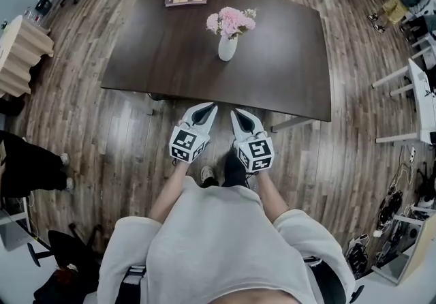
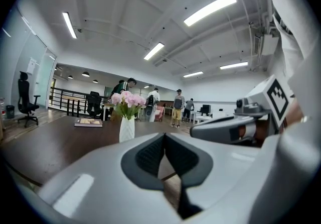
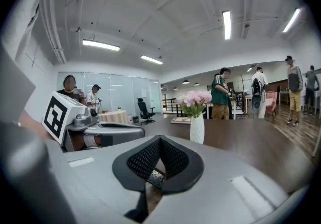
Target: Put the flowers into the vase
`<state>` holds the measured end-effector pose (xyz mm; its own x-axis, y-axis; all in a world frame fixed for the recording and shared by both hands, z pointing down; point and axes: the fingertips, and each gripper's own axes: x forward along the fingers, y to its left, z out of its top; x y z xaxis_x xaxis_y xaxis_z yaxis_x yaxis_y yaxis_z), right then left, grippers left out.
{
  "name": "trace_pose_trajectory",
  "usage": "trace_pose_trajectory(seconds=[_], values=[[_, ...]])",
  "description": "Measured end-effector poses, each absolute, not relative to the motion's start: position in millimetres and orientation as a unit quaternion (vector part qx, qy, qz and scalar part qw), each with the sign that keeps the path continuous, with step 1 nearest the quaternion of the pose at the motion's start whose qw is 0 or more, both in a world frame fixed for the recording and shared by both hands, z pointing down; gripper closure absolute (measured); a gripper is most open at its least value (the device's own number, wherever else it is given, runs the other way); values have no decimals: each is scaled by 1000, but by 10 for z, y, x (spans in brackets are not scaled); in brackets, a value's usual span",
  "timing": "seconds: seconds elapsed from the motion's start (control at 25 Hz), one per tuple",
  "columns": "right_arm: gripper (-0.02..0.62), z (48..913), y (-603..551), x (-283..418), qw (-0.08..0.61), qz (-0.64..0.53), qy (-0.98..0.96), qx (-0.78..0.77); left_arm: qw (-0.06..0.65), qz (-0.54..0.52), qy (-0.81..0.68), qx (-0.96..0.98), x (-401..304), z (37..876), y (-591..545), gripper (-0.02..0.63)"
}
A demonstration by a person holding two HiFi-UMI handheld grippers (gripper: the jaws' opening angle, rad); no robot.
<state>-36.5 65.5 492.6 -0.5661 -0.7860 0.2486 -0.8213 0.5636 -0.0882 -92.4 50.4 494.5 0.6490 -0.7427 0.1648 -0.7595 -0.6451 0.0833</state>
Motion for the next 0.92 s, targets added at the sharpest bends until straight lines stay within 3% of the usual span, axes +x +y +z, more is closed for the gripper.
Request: trace_pose_trajectory(seconds=[0.92], values=[[600,4987,1039,-249,86,100,-870,474,64,70,-402,911,-867,5020,930,595]])
